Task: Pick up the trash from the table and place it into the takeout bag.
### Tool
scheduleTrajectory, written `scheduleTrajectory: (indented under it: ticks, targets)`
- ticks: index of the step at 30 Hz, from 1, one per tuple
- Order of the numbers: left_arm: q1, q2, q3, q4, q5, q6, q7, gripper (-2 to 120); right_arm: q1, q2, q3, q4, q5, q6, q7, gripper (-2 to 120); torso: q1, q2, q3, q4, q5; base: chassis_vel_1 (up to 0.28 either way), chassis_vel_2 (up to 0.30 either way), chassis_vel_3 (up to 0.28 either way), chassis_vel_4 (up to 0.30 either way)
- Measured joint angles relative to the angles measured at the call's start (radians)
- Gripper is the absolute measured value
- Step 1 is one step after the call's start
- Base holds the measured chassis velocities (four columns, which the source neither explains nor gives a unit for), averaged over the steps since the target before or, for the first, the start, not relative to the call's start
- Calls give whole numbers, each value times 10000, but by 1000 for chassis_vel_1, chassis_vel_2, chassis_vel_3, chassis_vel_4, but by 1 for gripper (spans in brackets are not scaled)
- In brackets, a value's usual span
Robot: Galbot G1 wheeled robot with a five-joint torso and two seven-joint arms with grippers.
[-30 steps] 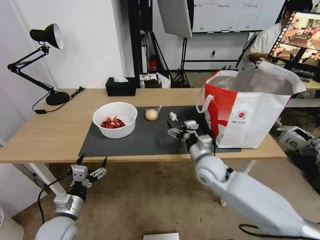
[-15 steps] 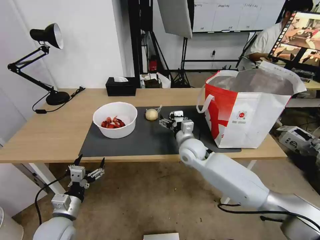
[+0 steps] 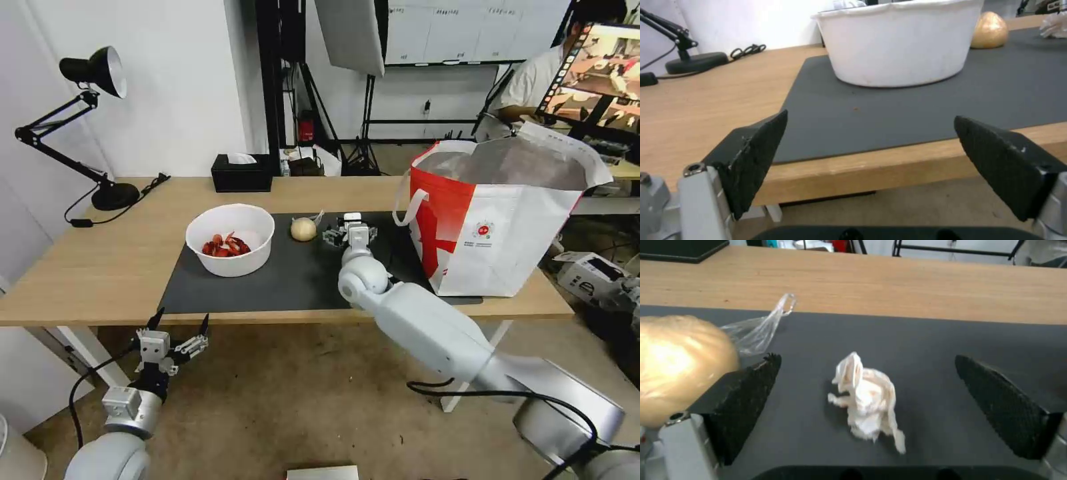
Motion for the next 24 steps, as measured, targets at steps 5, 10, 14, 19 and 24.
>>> scheduleTrajectory:
  ticks: [5, 10, 14, 19, 24]
  targets:
    - [65, -2, -70, -32, -37, -19, 3, 100, 164, 228, 75, -442, 311, -244, -78, 100, 0, 1, 0, 0, 0, 0, 0, 0, 0]
    - [106, -55, -72, -72, -20, -29, 6, 100, 199, 396, 219, -744, 561, -361, -156, 100, 0, 1, 0, 0, 1, 0, 0, 0, 0]
    - [110, -70, -65, -75, 0, -35, 7, 100, 244, 535, 289, -982, 656, -355, -227, 100, 0, 0, 0, 0, 0, 0, 0, 0, 0]
    - [88, -40, -67, -96, -5, -40, 9, 100, 292, 587, 302, -1139, 681, -333, -289, 93, -1, 1, 0, 0, 0, 0, 0, 0, 0]
    - [110, 60, -75, -144, -22, -44, 12, 100, 295, 590, 328, -1214, 754, -285, -388, 75, 0, 1, 0, 0, 1, 0, 0, 0, 0]
